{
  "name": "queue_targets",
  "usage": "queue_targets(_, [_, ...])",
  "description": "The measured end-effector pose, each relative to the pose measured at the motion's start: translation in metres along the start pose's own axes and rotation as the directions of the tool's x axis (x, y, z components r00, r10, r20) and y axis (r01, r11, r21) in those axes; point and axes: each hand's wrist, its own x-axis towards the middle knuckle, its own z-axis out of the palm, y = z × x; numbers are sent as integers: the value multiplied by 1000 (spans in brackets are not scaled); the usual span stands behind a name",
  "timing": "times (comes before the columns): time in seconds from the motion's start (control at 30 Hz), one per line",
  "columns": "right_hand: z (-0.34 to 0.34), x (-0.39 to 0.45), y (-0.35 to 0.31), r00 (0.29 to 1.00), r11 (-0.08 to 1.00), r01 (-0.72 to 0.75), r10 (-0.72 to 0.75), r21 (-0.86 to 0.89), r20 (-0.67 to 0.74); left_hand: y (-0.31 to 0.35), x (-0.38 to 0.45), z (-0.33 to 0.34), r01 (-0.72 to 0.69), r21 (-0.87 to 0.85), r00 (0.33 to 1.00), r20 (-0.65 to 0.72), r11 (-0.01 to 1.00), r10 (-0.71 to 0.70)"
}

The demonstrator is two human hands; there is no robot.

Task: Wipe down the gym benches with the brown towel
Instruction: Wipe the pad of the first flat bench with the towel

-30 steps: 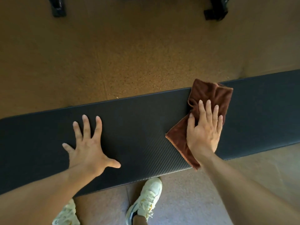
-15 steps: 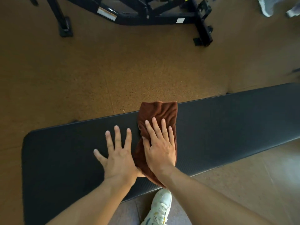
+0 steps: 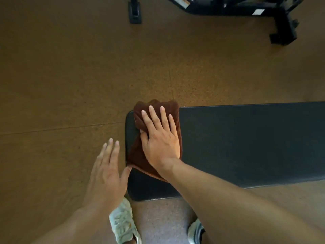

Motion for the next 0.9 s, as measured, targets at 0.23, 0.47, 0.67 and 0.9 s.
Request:
queue_targets(0.23, [37, -111, -6, 899, 886, 428, -399, -179, 180, -25, -31, 8, 73, -145, 997, -8, 987, -75])
queue_targets(0.47, [15, -19, -8, 900, 888, 434, -420, -151, 119, -25, -48, -2, 44, -91, 999, 21, 995, -42])
queue_targets(0.67, [0, 30, -14, 989, 988, 143, -141, -57, 35, 4, -22, -23, -22, -11, 1000, -21, 1000, 21])
queue_targets(0.9, [1, -95, 45, 870, 867, 478, -447, -137, 210, 114, 7, -5, -112, -62, 985, -139, 992, 103])
